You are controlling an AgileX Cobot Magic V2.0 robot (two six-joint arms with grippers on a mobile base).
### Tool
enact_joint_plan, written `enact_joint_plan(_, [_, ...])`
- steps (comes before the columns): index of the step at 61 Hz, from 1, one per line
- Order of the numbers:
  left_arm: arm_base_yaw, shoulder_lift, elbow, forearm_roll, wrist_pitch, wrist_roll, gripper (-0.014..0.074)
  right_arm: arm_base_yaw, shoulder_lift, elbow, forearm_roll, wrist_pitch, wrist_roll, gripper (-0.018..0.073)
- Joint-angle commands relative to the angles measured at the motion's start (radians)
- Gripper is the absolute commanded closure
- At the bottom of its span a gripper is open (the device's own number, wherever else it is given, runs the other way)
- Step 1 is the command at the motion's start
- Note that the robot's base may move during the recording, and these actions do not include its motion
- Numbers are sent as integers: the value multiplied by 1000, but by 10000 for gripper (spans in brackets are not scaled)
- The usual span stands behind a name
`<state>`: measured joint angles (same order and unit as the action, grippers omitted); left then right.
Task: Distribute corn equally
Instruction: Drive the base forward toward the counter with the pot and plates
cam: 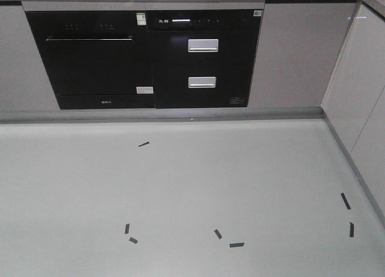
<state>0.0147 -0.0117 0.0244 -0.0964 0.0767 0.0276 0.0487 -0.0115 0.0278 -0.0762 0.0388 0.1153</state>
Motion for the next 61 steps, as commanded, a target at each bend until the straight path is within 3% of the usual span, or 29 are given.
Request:
enact_joint_plan(1, [-8,-14,-23,-9,-77,1,603,-6,-7,18,-12,-77,-9,561])
enact_joint_plan(61, [-8,-14,-23,-9,-77,1,603,-6,-7,18,-12,-76,-9,561])
